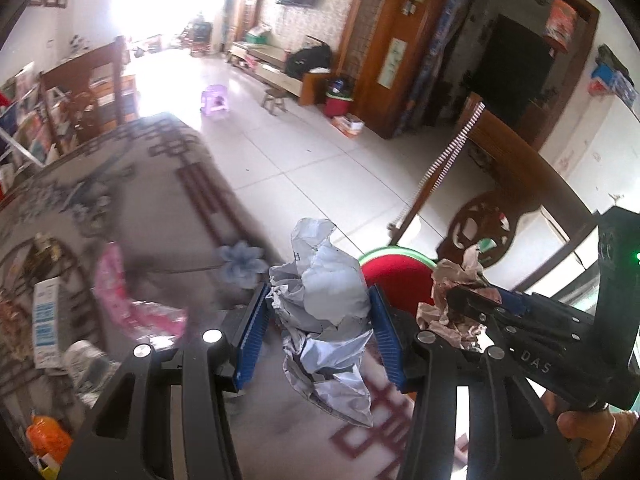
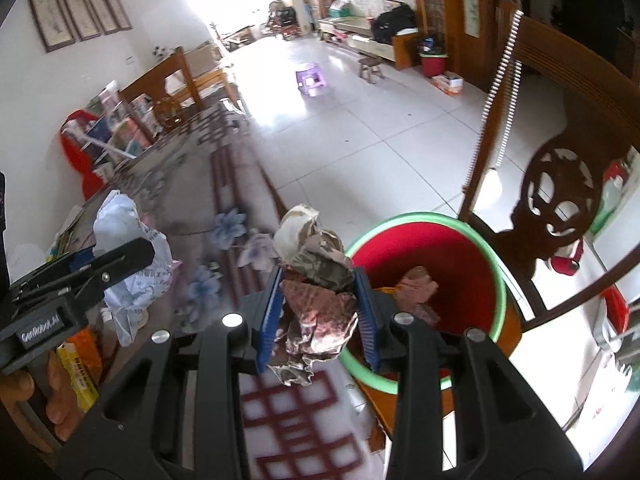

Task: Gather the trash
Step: 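Carry both papers over the red bin and open both grippers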

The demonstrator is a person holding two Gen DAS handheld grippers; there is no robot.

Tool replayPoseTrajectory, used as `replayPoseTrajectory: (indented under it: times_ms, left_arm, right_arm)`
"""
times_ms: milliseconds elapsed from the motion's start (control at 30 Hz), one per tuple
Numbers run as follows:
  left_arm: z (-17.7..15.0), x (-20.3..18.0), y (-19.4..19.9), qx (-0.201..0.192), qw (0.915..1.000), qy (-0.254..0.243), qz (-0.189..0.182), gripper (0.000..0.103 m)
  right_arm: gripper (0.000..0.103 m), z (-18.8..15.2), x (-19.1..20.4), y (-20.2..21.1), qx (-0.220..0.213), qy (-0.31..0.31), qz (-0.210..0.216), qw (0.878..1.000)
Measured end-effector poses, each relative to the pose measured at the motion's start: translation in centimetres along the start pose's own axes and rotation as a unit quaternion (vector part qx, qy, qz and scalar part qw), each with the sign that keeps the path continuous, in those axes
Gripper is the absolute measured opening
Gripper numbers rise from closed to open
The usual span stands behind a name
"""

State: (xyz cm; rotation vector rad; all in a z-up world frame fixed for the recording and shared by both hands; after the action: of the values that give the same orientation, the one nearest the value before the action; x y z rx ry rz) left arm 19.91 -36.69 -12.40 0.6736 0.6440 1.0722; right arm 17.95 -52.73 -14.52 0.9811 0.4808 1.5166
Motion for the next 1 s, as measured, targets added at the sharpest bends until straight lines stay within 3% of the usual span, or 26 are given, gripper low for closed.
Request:
replayPoseTrajectory:
  times_ms: [333, 400, 433, 467, 833, 1000]
  left_arm:
    - [1.8, -5.6, -4.1, 0.016, 0.9978, -0.044, -0.047, 0.048]
    - [2.3, -6.3, -4.7, 0.019, 0.9970, -0.051, -0.055, 0.057]
    - [2.4, -6.5, -5.0, 0.021, 0.9969, -0.052, -0.054, 0.066]
    - [2.6, -6.6, -5.2, 0.022, 0.9971, -0.051, -0.053, 0.067]
    - [1.3, -4.6, -3.1, 0.011, 0.9989, -0.034, -0.030, 0.067]
    - [-0.8, -1.6, -1.1, 0.013, 0.9993, 0.029, -0.018, 0.067]
  right_arm:
    - [0.034, 1.0, -6.1, 0.3, -0.008, -0.047, -0.039, 0.998]
    - [0.039, 1.2, -6.6, 0.3, -0.012, -0.050, -0.048, 0.998]
    - [0.050, 1.3, -7.0, 0.3, -0.015, -0.055, -0.054, 0.997]
    - [0.053, 1.4, -7.2, 0.4, -0.019, -0.059, -0.053, 0.997]
    - [0.053, 1.2, -7.0, 0.6, -0.018, -0.061, -0.048, 0.997]
    - [0.058, 0.8, -5.0, 0.2, -0.011, -0.050, -0.035, 0.998]
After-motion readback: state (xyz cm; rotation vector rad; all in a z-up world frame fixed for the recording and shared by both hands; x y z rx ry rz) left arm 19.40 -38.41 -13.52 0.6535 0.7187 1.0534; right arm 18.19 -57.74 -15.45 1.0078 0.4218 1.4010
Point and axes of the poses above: each gripper's, at about its wrist camera, not at the fingertips, and y roughly against the way its jaws point, x to its left, z to its top, the point moved 6 cm from there along -y, roughly the way its jaws point, and after that the axes turned 5 degrees about -y, right-handed, at the moved point
